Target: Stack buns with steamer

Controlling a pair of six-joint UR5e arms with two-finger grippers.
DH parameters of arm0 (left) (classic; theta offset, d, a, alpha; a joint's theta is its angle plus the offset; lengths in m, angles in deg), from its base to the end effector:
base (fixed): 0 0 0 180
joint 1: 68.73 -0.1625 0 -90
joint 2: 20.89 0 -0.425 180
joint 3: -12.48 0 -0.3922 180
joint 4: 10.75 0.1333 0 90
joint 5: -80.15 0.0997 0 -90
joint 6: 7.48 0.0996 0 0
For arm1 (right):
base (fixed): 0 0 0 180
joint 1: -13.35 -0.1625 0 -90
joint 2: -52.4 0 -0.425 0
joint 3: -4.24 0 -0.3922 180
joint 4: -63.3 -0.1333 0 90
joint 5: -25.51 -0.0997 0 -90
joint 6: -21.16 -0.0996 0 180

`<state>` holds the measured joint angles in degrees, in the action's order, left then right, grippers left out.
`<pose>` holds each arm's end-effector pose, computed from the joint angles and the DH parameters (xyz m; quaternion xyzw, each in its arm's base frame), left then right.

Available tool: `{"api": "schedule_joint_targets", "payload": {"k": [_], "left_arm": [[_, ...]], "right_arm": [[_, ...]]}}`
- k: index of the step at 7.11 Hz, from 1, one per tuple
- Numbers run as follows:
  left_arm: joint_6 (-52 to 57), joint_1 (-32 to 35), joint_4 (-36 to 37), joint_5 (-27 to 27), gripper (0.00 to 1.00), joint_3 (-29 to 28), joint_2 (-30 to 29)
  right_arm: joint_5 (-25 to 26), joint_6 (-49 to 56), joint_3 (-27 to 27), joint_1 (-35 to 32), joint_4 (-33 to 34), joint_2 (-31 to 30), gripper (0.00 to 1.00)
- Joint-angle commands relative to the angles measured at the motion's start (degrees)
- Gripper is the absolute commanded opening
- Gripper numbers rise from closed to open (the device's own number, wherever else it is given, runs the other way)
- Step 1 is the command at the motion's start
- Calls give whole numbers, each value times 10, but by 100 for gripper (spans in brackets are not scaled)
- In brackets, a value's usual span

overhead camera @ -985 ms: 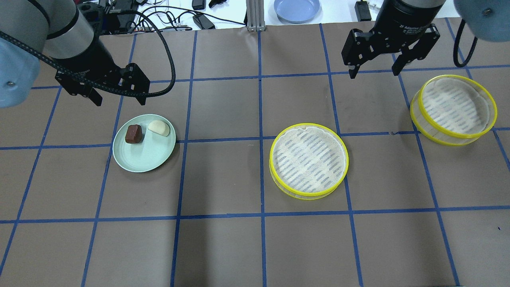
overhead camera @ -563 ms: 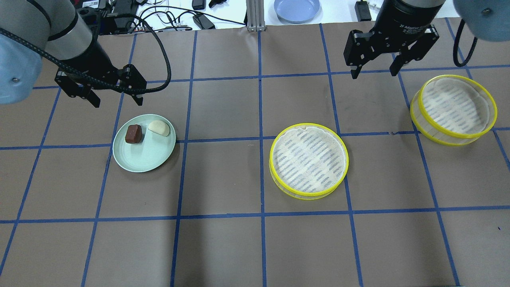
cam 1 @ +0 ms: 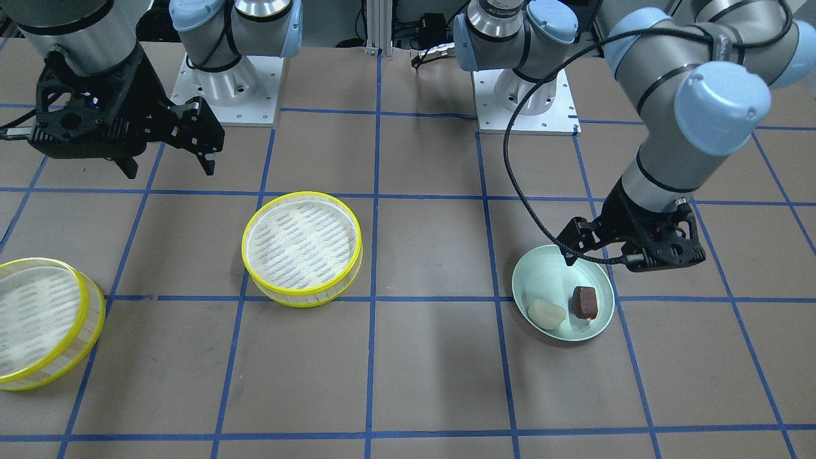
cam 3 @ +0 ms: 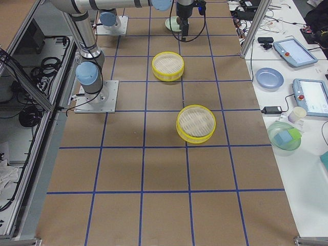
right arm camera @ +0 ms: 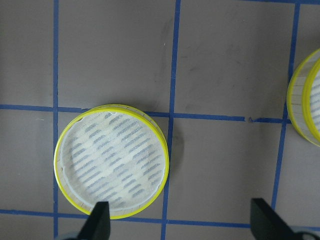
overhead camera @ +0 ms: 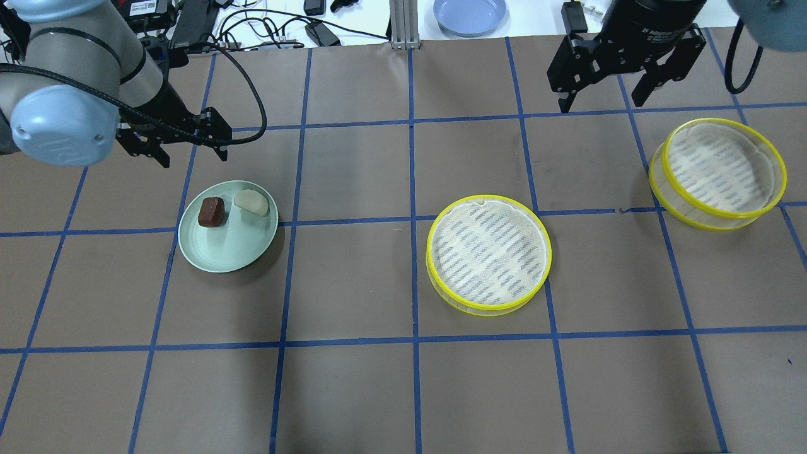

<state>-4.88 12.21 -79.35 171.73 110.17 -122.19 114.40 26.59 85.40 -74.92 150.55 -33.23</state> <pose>-0.0411 -0.5715 0.3564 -0.0566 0.9981 -0.0195 0.0158 0.1193 -0.5299 0.5203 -0.0324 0.9993 -0.0156 0.0087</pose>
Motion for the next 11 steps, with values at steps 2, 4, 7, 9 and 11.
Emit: {"api": "schedule_joint_targets", "payload": {"k": [2,4,7,9,11], "left_arm": [[-1,-1,63,-17,100,5,-93],[6,-1,91,-18,100,7,-120],[2,0,89,-21,94,7,-144],[-2,0,83,-53,94,7,-151],[4,0,81,-48,94,8,-152]], "right_arm": [[-5,117,-26,90,4,23,100],[-4,282,-19,141,13,37,100],[2,450,7,230,73,77,100],[44,462,18,242,133,113,100],[38,464,40,277,154,127,100]]}}
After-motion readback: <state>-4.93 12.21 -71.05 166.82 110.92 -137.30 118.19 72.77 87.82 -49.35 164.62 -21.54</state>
